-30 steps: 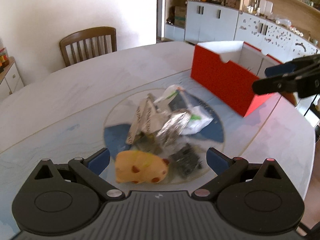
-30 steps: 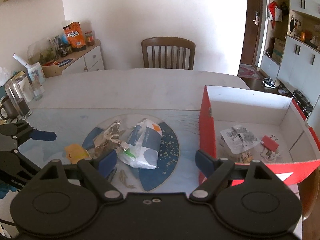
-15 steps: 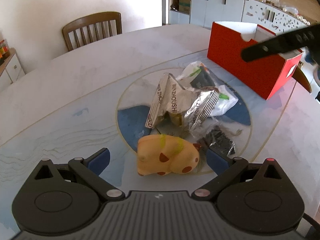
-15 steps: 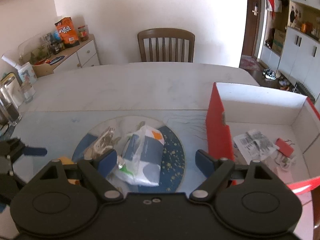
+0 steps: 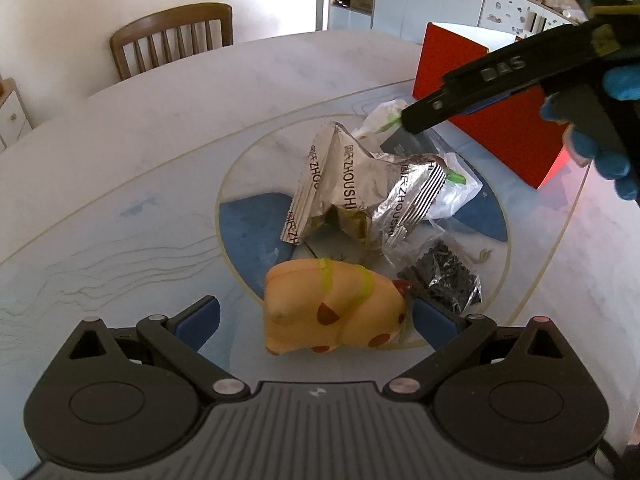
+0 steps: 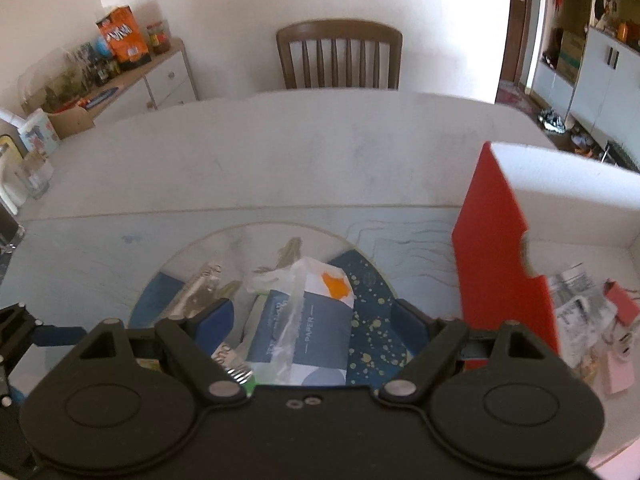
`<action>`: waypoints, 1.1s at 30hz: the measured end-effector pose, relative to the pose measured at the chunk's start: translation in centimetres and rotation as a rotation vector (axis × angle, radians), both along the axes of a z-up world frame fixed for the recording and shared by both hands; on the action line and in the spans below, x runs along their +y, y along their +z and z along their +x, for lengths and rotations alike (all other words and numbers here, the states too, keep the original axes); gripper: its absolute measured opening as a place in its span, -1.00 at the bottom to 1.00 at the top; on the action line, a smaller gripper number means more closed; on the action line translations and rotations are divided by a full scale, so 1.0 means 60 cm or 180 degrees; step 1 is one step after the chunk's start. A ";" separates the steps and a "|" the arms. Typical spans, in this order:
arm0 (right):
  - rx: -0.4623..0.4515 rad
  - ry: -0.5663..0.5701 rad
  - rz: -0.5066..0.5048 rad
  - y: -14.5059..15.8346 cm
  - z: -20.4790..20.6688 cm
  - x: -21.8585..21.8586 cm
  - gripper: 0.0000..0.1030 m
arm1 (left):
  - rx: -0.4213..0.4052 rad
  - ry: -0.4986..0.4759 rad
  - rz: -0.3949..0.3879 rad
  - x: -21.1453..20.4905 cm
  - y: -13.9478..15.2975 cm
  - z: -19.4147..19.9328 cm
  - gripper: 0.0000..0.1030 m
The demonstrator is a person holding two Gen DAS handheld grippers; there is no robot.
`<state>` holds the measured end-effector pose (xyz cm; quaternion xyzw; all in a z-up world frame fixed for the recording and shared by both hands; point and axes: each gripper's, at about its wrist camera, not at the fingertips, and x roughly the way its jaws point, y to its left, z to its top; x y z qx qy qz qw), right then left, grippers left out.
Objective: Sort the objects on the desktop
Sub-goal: 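Lower left tool over yellow spotted toy while right tool lowers over tissue pack, then close left tool on the yellow toy while right tool closes on the tissue pack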
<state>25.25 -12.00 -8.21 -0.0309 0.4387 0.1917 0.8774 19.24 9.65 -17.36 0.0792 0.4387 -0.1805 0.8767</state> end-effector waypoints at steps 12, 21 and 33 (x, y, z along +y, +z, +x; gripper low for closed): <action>0.0260 -0.0126 -0.0057 -0.051 0.038 0.004 0.62 | 0.0022 -0.0033 0.0024 -0.005 -0.016 0.012 0.98; 0.0329 -0.0088 -0.0077 -0.067 0.051 0.017 0.60 | 0.0018 -0.0066 -0.0027 -0.008 -0.018 0.007 0.66; 0.0362 -0.0048 -0.0004 -0.062 0.047 0.018 0.02 | 0.0023 -0.0034 -0.0006 -0.018 -0.014 0.003 0.45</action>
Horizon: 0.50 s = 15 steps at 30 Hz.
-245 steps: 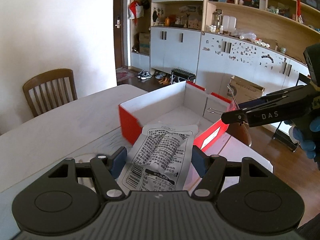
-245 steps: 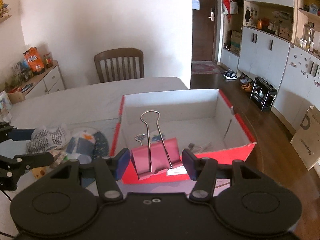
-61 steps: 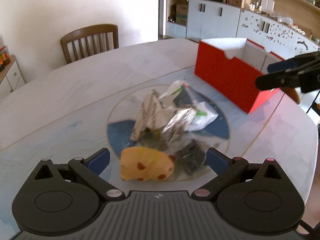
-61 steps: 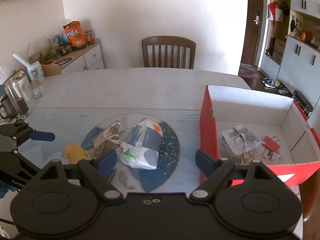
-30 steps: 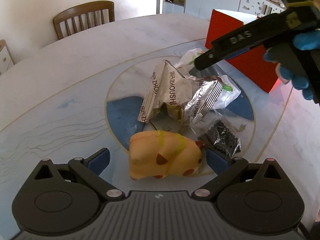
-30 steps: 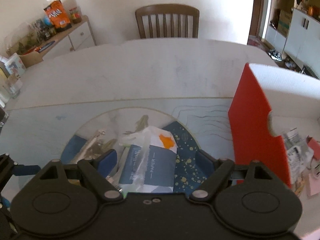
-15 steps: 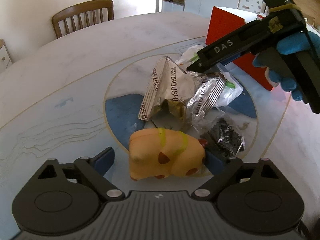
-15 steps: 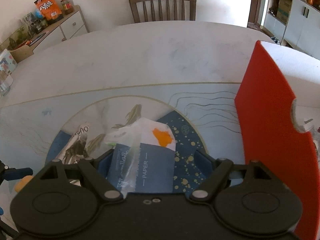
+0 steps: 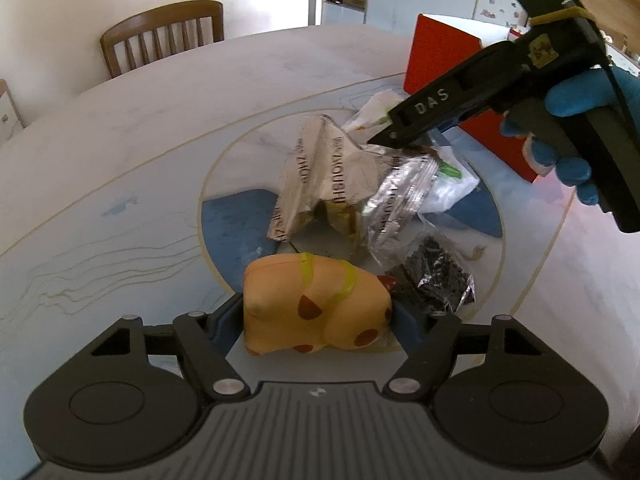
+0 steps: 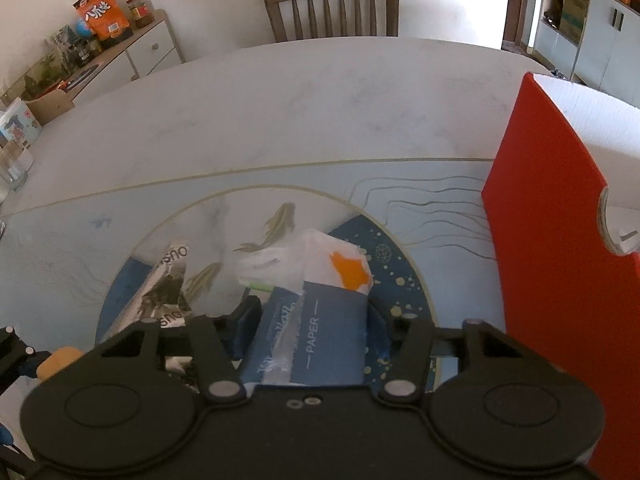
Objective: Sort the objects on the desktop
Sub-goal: 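Close left tool on the yellow toy while right tool closes on the tissue pack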
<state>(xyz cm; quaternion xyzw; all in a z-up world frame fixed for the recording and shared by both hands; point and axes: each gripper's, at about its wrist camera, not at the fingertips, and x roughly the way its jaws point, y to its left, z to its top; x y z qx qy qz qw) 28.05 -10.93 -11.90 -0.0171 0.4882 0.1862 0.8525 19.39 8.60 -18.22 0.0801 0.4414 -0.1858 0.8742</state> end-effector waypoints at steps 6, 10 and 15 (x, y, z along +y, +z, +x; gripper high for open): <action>-0.0123 -0.0040 -0.0070 0.014 -0.013 -0.005 -0.23 | -0.0025 0.0070 -0.0050 0.008 0.007 -0.002 0.39; -0.0242 -0.0040 -0.0075 0.029 -0.027 -0.013 -0.31 | -0.0053 0.0078 -0.0083 0.011 0.016 -0.006 0.38; -0.0440 -0.0050 -0.0072 0.055 -0.046 -0.027 -0.35 | -0.0090 0.0065 -0.0105 0.009 0.026 -0.013 0.37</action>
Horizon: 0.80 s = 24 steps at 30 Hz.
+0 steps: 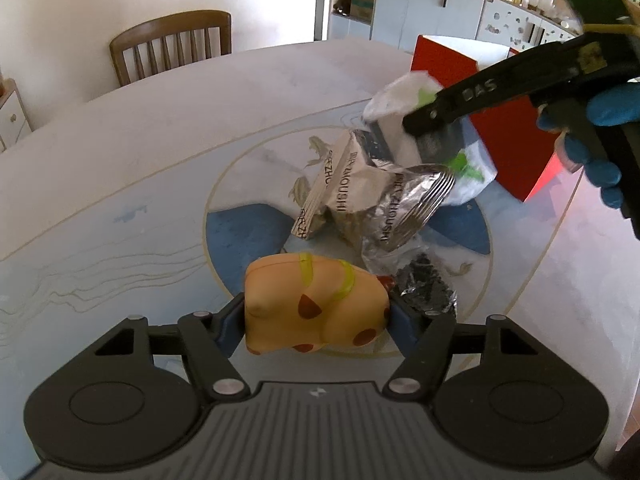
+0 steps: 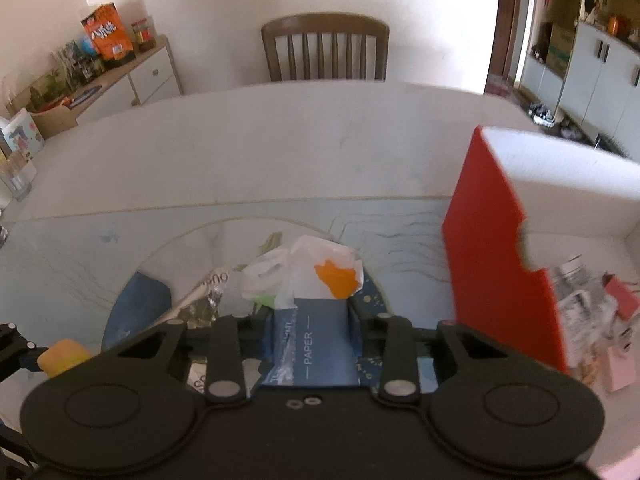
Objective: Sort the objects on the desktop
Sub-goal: 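Close left tool on the yellow toy while right tool closes on the tissue pack, then carry the yellow toy and tissue pack over into the red box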
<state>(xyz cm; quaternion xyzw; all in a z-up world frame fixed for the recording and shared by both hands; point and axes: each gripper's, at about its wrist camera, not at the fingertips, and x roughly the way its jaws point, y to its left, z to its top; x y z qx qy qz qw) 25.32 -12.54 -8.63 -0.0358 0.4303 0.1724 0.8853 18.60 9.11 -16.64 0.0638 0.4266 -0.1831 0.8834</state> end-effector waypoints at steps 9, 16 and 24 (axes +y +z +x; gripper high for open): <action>-0.0321 0.0046 0.0042 0.060 -0.037 -0.027 -0.35 | -0.0082 0.0040 -0.0051 -0.008 0.029 -0.015 0.36; -0.0325 0.0005 0.0136 0.086 -0.063 -0.051 -0.35 | -0.0159 0.0064 -0.0159 -0.023 0.070 -0.022 0.36; -0.0281 -0.0072 0.0246 0.107 -0.094 -0.093 -0.35 | -0.0229 0.0046 -0.0262 -0.057 0.112 -0.033 0.36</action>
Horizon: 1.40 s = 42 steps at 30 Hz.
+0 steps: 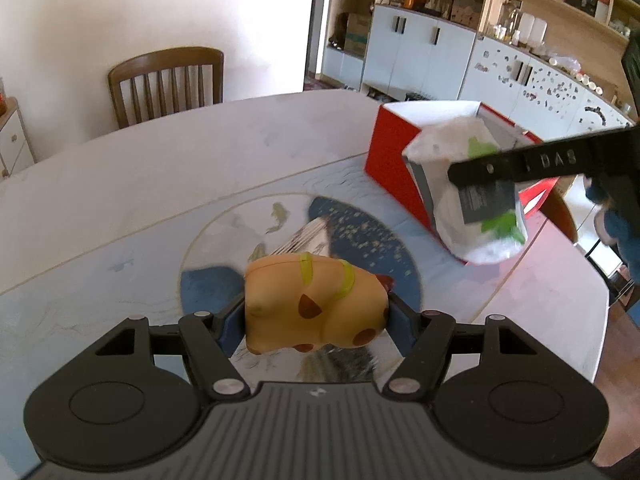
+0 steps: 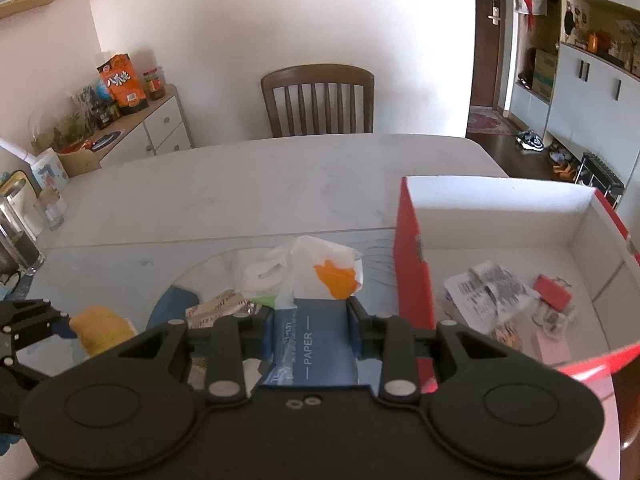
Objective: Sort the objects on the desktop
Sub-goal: 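Carry the yellow toy and tissue pack over into the red box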
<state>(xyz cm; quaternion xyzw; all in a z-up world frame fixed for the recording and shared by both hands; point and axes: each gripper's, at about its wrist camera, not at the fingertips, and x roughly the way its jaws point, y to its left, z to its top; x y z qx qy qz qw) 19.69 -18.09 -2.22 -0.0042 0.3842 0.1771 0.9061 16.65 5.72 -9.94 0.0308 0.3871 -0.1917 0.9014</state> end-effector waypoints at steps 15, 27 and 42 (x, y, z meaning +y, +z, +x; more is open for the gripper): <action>-0.0017 -0.0079 0.0194 0.045 -0.050 -0.098 -0.35 | -0.0172 -0.0154 -0.0122 -0.082 0.062 -0.008 0.36; -0.0082 -0.0241 0.0224 0.071 -0.050 -0.196 -0.35 | -0.0257 -0.0328 -0.0170 -0.163 0.089 0.014 0.36; -0.0055 -0.0401 0.0198 0.071 -0.023 -0.304 -0.35 | -0.0294 -0.0545 -0.0175 -0.285 0.090 0.061 0.36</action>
